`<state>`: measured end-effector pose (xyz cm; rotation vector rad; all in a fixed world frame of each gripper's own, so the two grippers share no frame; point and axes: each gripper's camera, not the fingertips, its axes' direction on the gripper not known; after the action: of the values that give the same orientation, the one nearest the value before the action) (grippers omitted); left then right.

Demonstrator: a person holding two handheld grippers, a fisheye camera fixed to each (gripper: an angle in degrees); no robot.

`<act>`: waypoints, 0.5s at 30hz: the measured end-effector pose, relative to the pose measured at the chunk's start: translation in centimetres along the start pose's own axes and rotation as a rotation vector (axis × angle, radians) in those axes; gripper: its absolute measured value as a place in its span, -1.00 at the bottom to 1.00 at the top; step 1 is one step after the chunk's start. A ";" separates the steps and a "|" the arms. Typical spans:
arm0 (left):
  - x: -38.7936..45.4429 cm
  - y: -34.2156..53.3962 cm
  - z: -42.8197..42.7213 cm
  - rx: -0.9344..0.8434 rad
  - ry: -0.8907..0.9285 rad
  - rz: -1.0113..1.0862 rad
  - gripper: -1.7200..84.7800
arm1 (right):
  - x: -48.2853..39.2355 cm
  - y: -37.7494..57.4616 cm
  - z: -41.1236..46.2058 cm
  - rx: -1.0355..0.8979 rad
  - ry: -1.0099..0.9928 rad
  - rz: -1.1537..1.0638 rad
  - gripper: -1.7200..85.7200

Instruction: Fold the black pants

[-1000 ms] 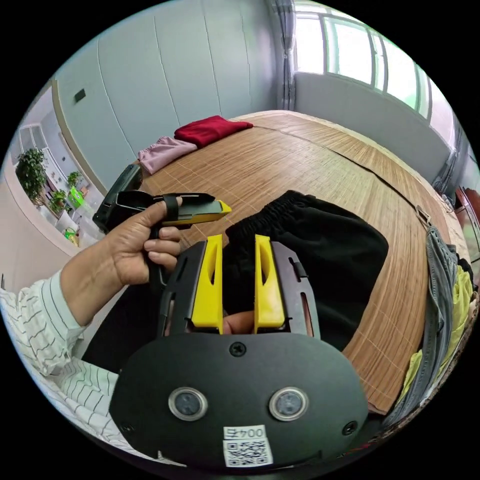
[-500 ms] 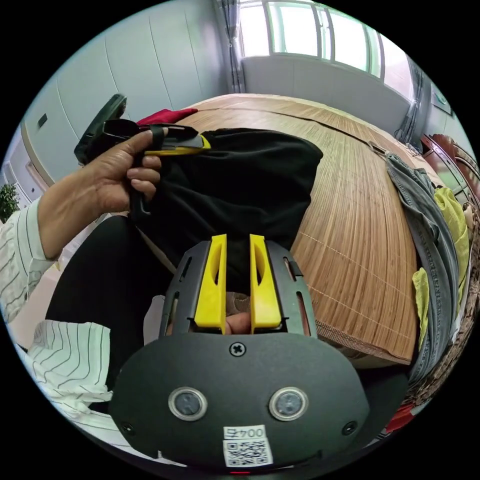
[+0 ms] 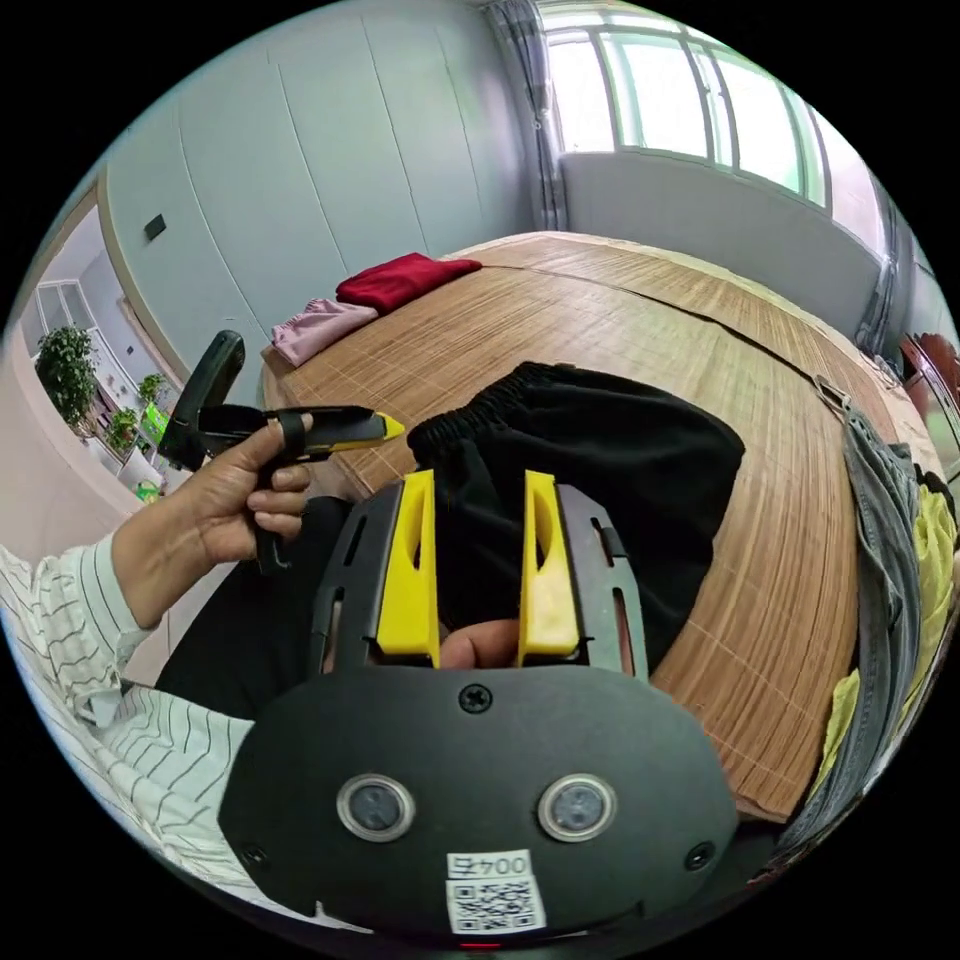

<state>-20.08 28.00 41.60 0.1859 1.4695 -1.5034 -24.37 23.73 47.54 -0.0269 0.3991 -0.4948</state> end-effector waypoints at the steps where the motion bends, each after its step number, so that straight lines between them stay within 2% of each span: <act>1: -0.1 0.0 0.3 -0.008 0.007 -0.011 -0.96 | -0.7 -1.1 1.0 -0.028 0.015 -0.040 -0.62; 6: -0.6 0.4 0.2 0.005 0.020 -0.050 -0.96 | -4.0 -2.8 5.5 -0.124 0.193 -0.264 -0.57; 8: -0.6 0.6 0.1 -0.002 0.027 -0.050 -0.96 | -4.8 -2.3 8.0 -0.174 0.378 -0.349 -0.65; 10: -0.5 0.7 -0.4 -0.004 0.036 -0.043 -0.96 | -4.1 -1.7 7.9 -0.115 0.414 -0.321 -0.77; 12: -0.2 0.8 -0.9 0.007 0.044 -0.034 -0.96 | -2.2 -1.4 6.5 -0.048 0.341 -0.209 -0.81; 15: 0.9 0.8 -1.8 0.030 0.066 0.000 -0.96 | 3.4 -0.1 3.4 0.072 0.056 0.076 -0.82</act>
<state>-20.83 29.24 39.97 0.2557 1.5003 -1.5328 -20.41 21.88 49.44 0.0716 0.4353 -0.4358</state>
